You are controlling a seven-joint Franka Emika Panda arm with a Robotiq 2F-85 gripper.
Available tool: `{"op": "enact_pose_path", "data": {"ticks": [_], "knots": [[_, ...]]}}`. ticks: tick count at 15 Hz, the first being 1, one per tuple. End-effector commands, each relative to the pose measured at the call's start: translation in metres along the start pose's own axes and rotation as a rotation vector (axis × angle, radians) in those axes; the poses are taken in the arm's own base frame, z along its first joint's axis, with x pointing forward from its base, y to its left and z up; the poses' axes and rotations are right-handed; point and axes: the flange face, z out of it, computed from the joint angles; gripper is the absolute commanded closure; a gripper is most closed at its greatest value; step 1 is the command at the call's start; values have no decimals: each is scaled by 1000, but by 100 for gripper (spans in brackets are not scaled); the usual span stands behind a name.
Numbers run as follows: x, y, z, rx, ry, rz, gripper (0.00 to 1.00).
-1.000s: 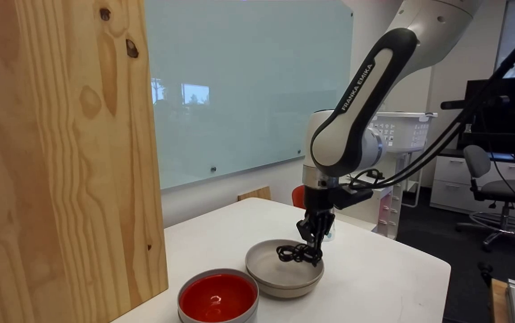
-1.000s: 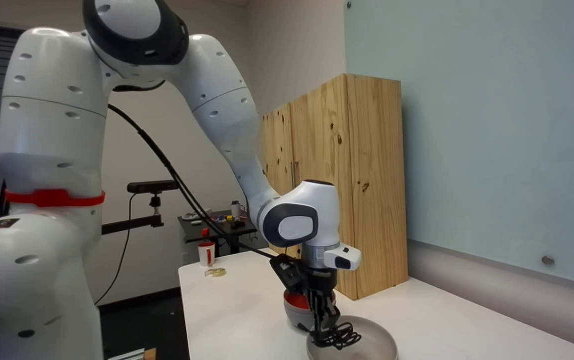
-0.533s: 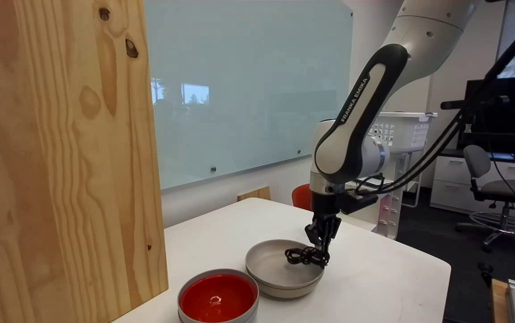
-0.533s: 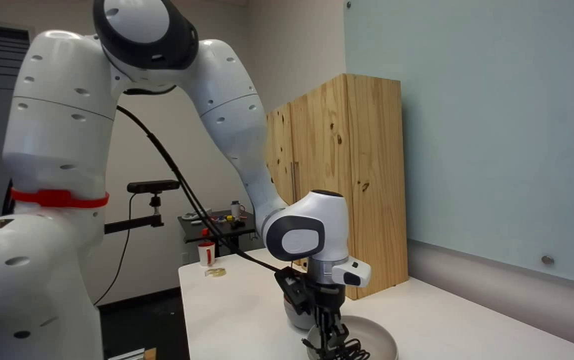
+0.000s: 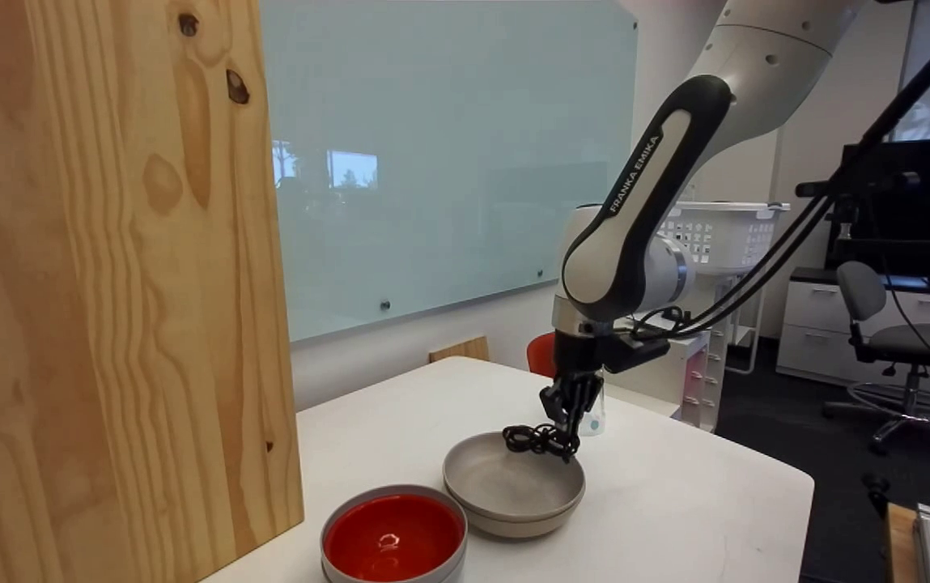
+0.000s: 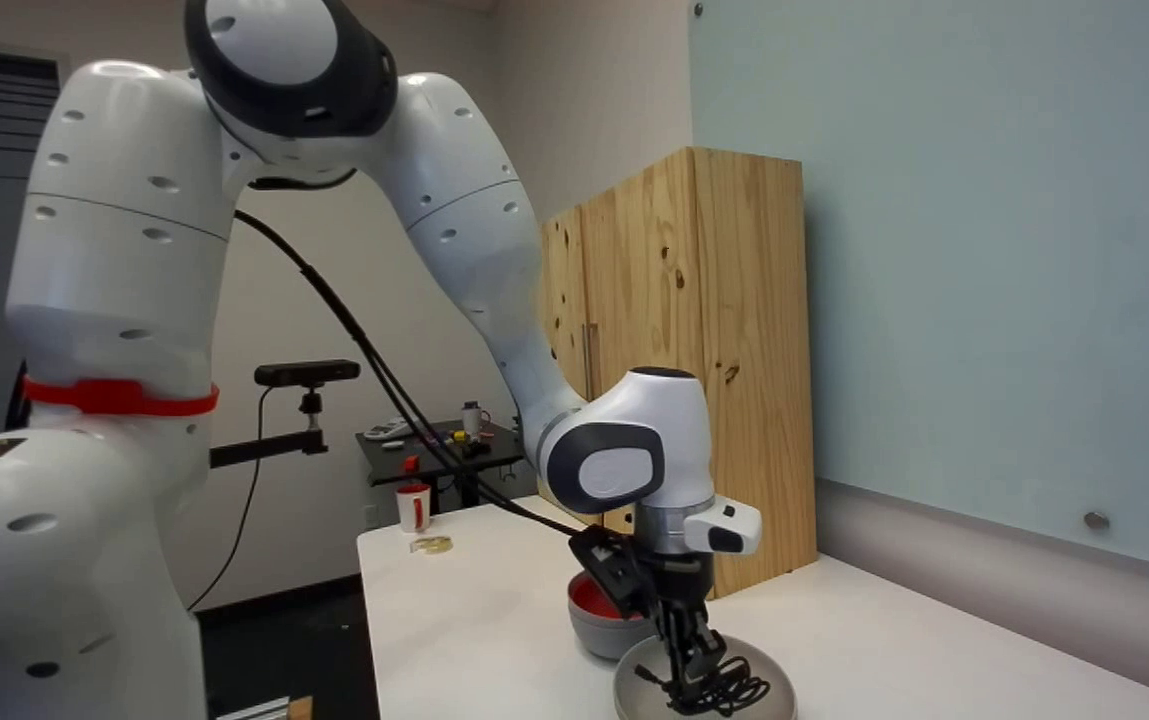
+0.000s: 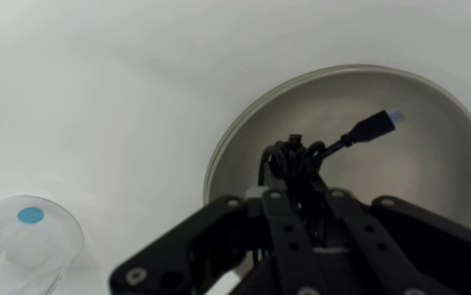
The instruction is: Remove the black cable from the orange bowl and put it on the table
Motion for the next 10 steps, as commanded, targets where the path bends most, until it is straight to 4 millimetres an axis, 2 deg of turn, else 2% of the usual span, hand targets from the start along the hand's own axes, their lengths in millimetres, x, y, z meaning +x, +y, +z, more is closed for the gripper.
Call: {"op": "enact_pose_path", "data": {"ticks": [1,6,10], "knots": [[5,31,-4,-15,10,26,96],[0,66,-12,-24,21,92,96],[-15,68,3,-7,-6,109,96]]}}
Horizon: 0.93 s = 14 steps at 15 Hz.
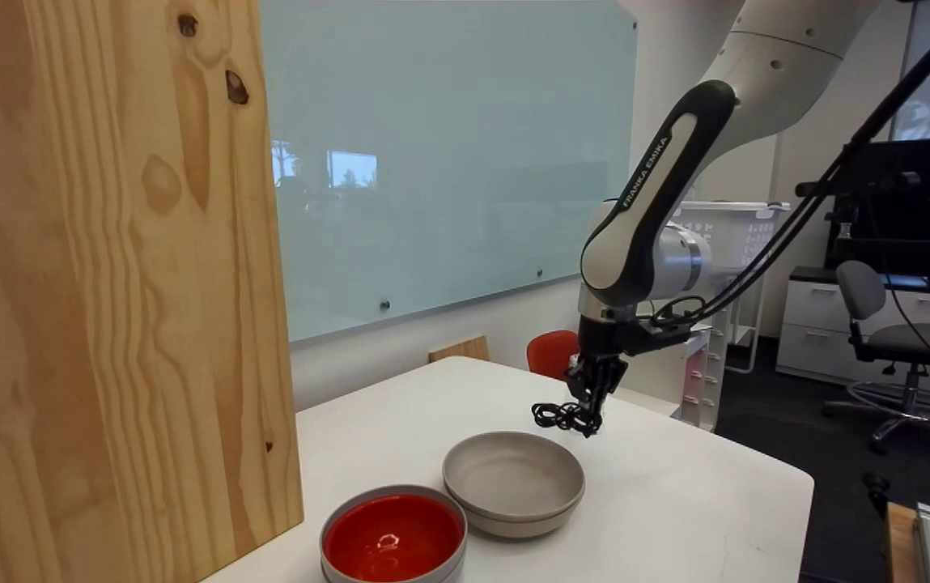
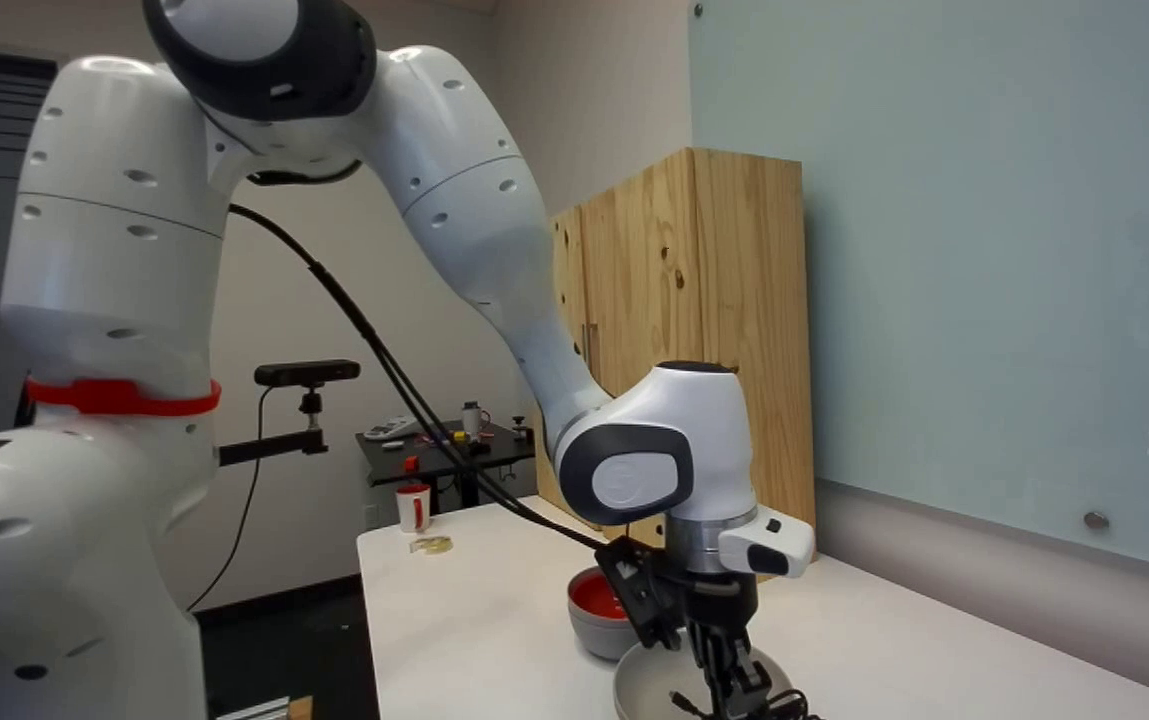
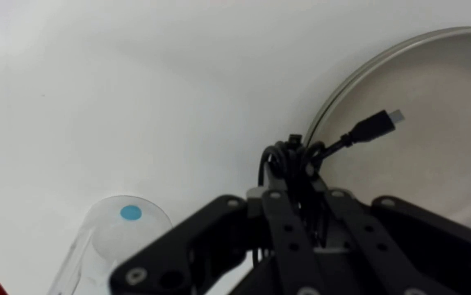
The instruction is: Remove the black cable from the orange bowl and put it on the table
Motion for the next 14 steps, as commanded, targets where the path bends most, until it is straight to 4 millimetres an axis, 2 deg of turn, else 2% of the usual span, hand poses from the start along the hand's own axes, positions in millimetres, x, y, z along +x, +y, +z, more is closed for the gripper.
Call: {"op": "enact_pose_path", "data": {"ticks": [1,4,10,14], "knots": [[-20,4,18,17,-35,-6,96],[-30,21,30,19,-59,29,96],[-33,77,38,8,-70,72,96],[-33,97,41,-1,-65,57,96]]}}
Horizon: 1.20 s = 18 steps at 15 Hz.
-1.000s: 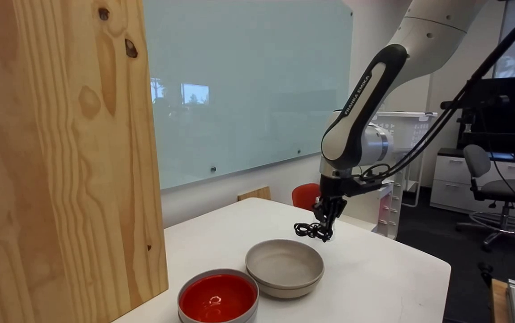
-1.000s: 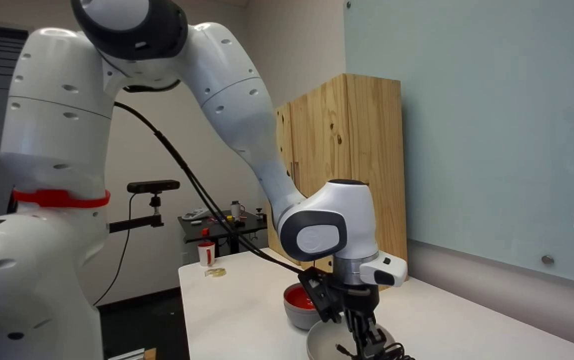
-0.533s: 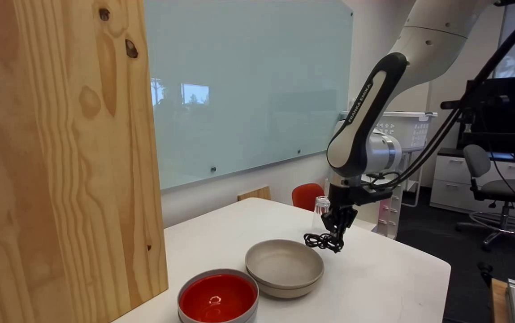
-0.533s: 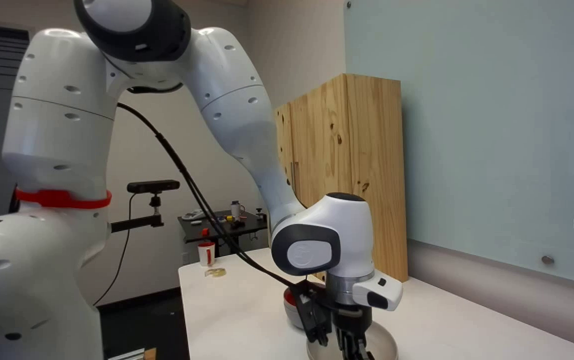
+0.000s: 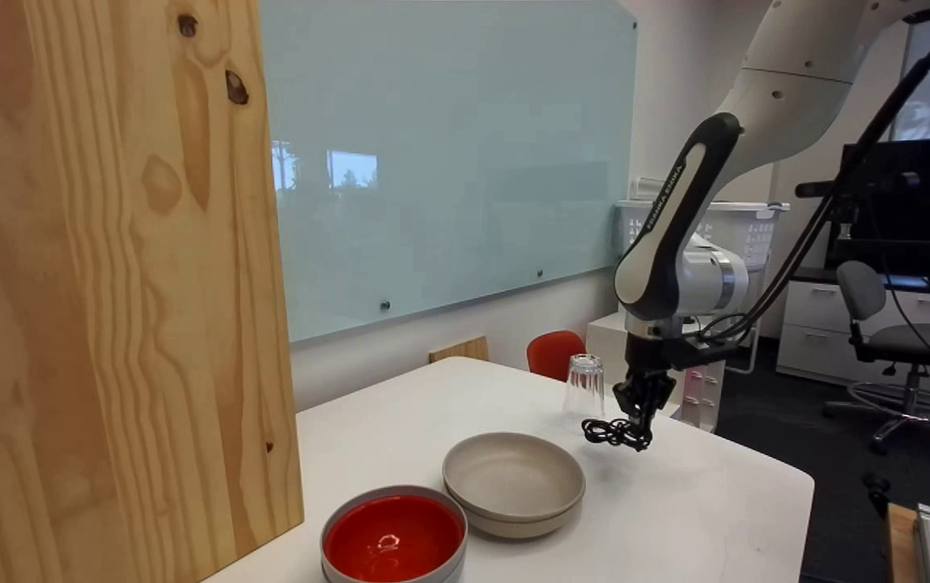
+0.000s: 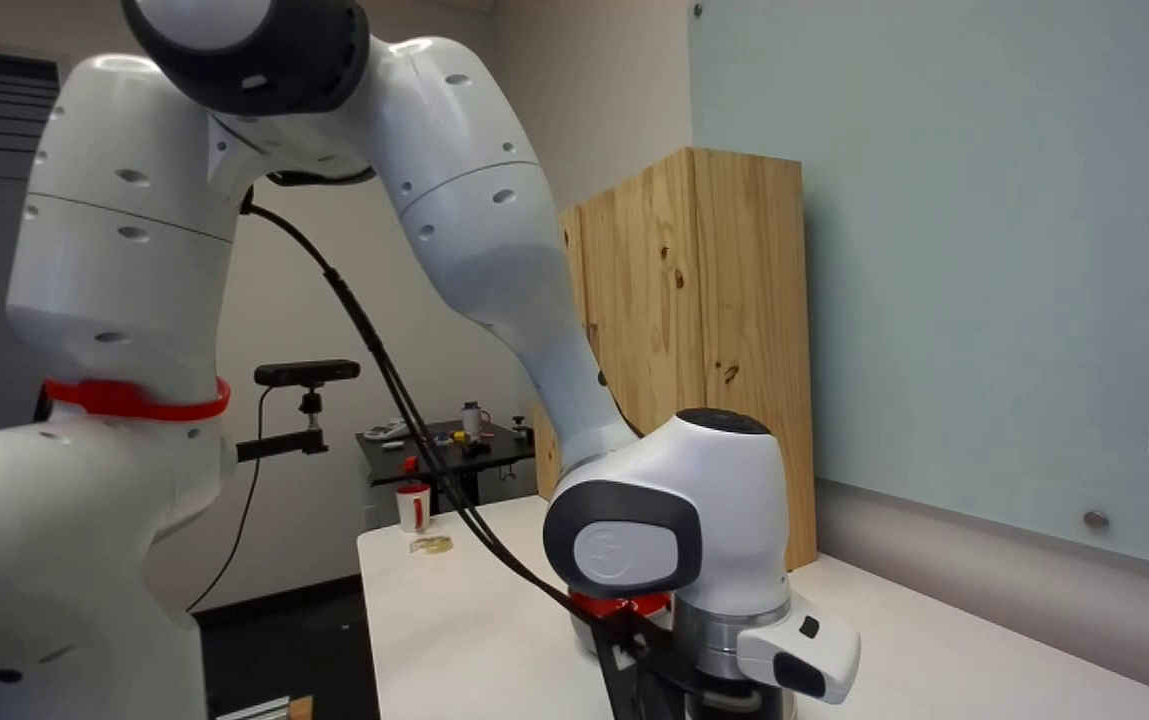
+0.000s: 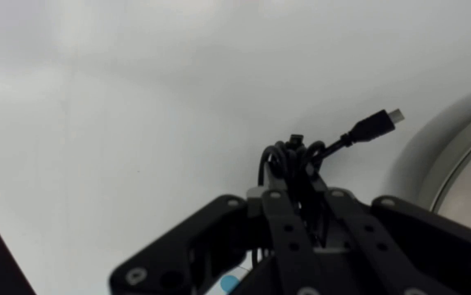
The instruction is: Remove the black cable from the orange bowl and put it on the table
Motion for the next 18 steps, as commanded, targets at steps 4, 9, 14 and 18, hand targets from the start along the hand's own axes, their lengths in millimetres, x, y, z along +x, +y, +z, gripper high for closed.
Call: {"op": "enact_pose_path", "data": {"ticks": [4,9,14,18], "knots": [[2,14,21,-3,14,-43,96],[1,10,36,1,21,-61,96],[0,6,47,11,-9,-64,96],[1,2,49,11,-17,-79,46]]}}
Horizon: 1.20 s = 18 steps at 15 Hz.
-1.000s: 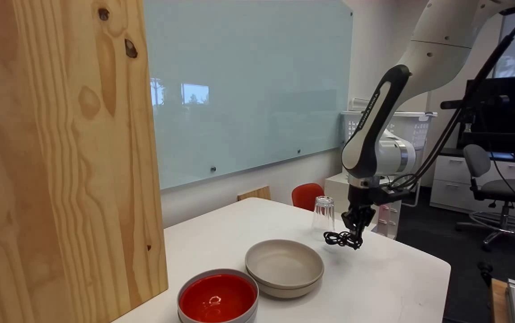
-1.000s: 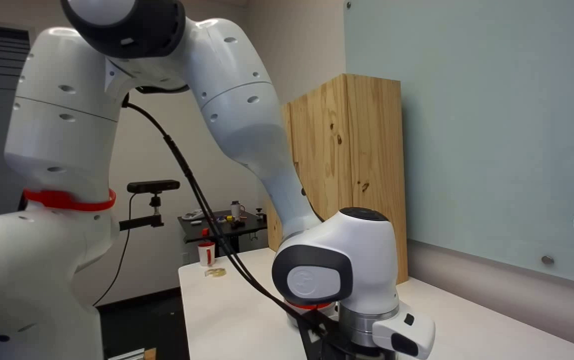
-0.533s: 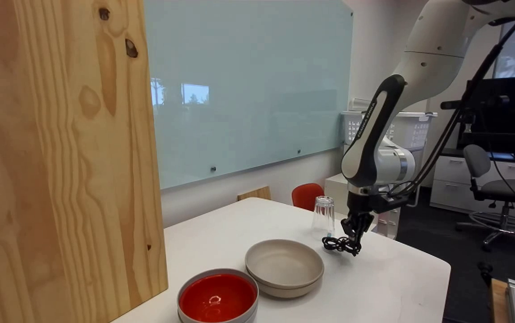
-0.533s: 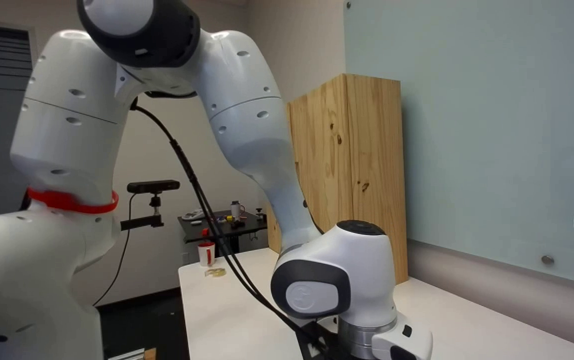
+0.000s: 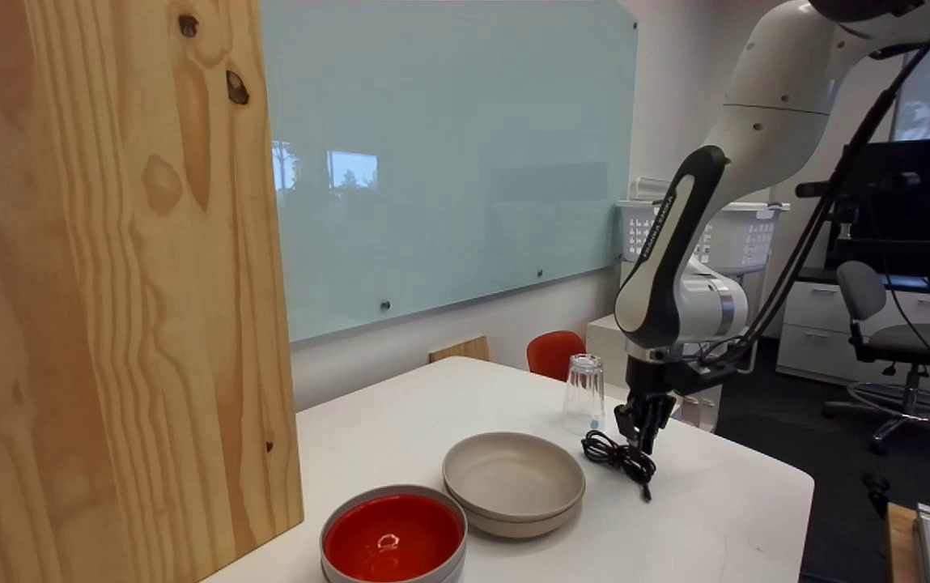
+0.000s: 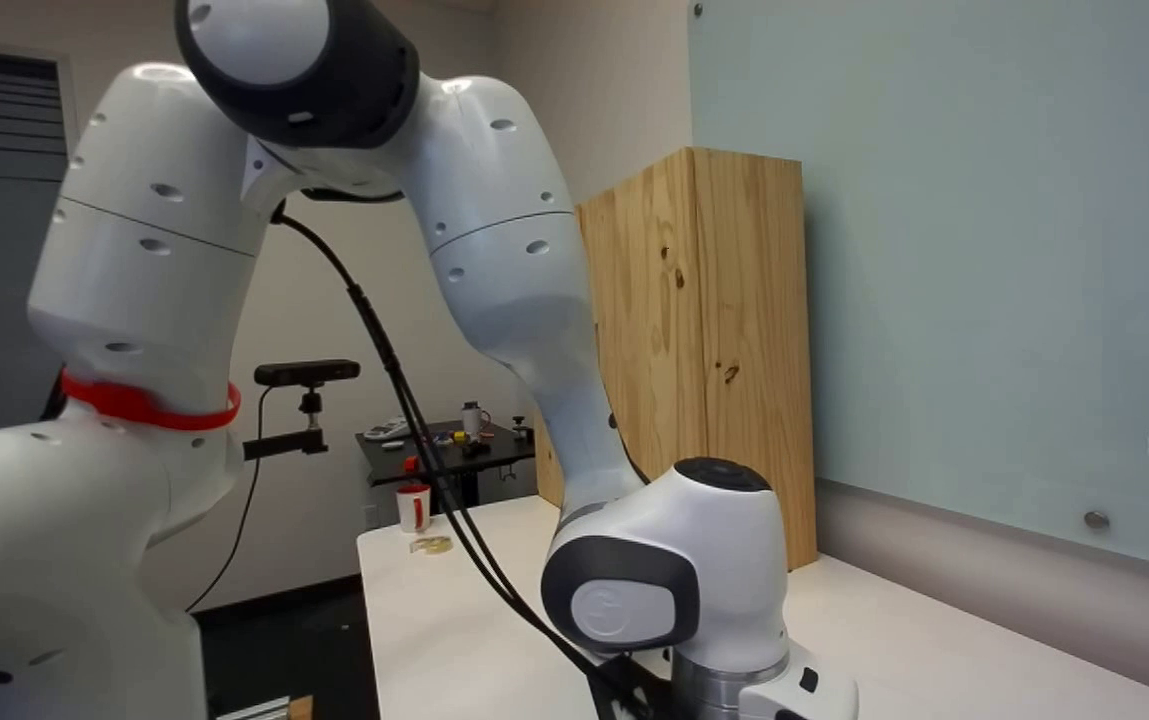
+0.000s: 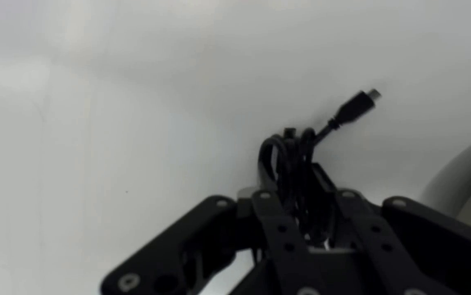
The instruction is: Remove the black cable from the orange bowl and put it on the table
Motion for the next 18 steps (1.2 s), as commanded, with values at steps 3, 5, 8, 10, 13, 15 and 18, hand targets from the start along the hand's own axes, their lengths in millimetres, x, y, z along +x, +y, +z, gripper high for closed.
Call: {"op": "enact_pose_path", "data": {"ticks": [3,5,8,10,13,15,18], "knots": [[14,-5,3,10,-1,-44,23],[26,-10,-6,1,17,-60,8],[49,-21,-27,-20,54,-100,0],[62,-31,-52,-46,80,-105,0],[70,-55,-105,-54,152,-128,0],[71,-70,-134,-80,124,-134,0],[63,-113,-175,-146,104,-124,0]]}}
